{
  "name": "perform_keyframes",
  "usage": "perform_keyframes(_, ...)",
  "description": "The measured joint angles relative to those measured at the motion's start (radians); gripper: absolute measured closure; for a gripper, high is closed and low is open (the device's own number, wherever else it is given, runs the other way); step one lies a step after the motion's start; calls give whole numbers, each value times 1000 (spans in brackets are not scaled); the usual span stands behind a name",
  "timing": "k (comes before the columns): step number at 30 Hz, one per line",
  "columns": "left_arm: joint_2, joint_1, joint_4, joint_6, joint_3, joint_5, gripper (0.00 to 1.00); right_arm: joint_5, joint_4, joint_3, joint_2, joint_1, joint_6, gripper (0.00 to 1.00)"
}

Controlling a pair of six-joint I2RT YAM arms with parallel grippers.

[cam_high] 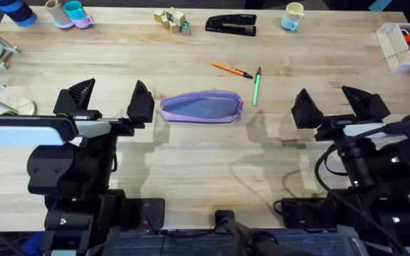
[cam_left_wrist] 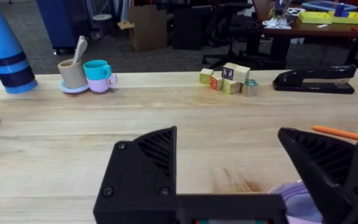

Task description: Unzip the bag, pick up the pens from the table one at a time and place them inside, then zip the bag closed.

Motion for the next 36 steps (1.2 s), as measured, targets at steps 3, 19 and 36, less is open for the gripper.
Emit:
perform_keyframes(3, 0, 0, 0, 0, 0, 0, 7, 0, -3, 0, 0, 0, 0, 5)
perform_keyframes(19, 0, 0, -9, 14, 0, -4, 7, 0, -5, 1, 0, 0, 0, 5)
perform_keyframes(36, 239, 0, -558, 28, 491, 27, 7, 0, -365, 337, 193, 0, 0, 5)
